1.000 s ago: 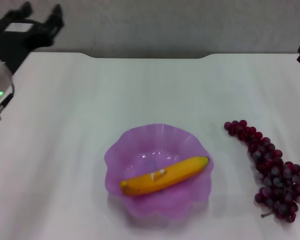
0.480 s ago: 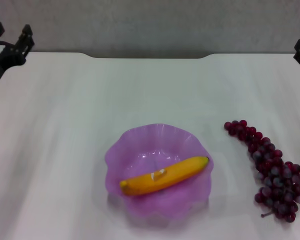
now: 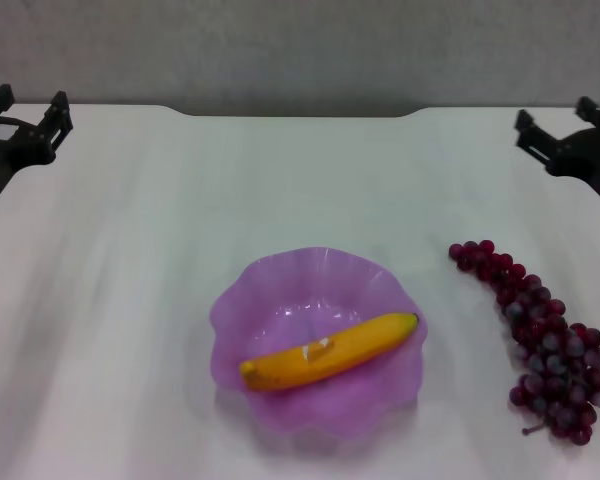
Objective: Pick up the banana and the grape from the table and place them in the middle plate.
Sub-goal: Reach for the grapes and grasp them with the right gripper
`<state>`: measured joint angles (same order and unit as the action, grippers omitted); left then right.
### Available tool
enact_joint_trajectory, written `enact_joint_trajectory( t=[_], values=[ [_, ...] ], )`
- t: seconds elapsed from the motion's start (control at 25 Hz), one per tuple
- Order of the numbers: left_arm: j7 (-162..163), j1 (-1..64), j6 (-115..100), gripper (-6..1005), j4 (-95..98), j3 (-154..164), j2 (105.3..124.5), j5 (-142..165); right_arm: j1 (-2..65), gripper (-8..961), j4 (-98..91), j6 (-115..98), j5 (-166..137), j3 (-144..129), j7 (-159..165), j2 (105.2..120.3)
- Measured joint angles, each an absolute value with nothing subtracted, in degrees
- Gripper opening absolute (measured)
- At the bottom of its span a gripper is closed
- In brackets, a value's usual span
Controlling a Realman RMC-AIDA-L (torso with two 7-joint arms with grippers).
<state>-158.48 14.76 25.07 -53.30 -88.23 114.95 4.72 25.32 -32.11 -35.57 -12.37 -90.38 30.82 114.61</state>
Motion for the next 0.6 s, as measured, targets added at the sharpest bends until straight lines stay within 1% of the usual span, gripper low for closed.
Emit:
enact_joint_trajectory(
  t=[0.12,0.2,0.24,0.28,0.36,0.44,0.52,0.6],
  values=[
    [-158.5,15.0,24.6,664,-53.2,-88.2,114.81,4.7,22.4,876,-42.7,-26.3,-22.2,-91.2,36.8,114.62],
    [-158.5,15.3,23.5,664,-53.0,-88.2,114.76,4.7,21.7,876,-47.2,-22.6,-29.7,-93.1,44.6,113.96],
    [-158.5,15.4,22.8,664,-53.0,-88.2,114.73,4.7,21.5,876,-48.8,-21.8,-34.7,-94.5,50.3,113.06],
    [-158.6,15.6,22.2,664,-53.0,-88.1,114.72,4.7,21.5,876,-49.6,-22.6,-40.7,-95.4,58.9,111.59],
    [-158.7,15.9,21.5,664,-53.0,-87.9,114.71,4.7,21.5,876,-49.9,-26.7,-50.4,-94.8,74.2,109.23],
    [-158.8,16.3,21.3,664,-53.0,-87.8,114.70,4.7,21.7,876,-49.7,-33.9,-60.5,-91.6,88.8,107.54],
    [-158.9,16.4,21.2,664,-53.0,-87.7,114.70,4.8,21.9,877,-50.0,-38.4,-70.1,-88.1,98.4,107.10],
    [-158.9,16.4,21.2,664,-52.7,-87.7,114.73,5.0,21.9,877,-51.6,-40.9,-80.2,-85.0,104.3,107.64]
  ],
)
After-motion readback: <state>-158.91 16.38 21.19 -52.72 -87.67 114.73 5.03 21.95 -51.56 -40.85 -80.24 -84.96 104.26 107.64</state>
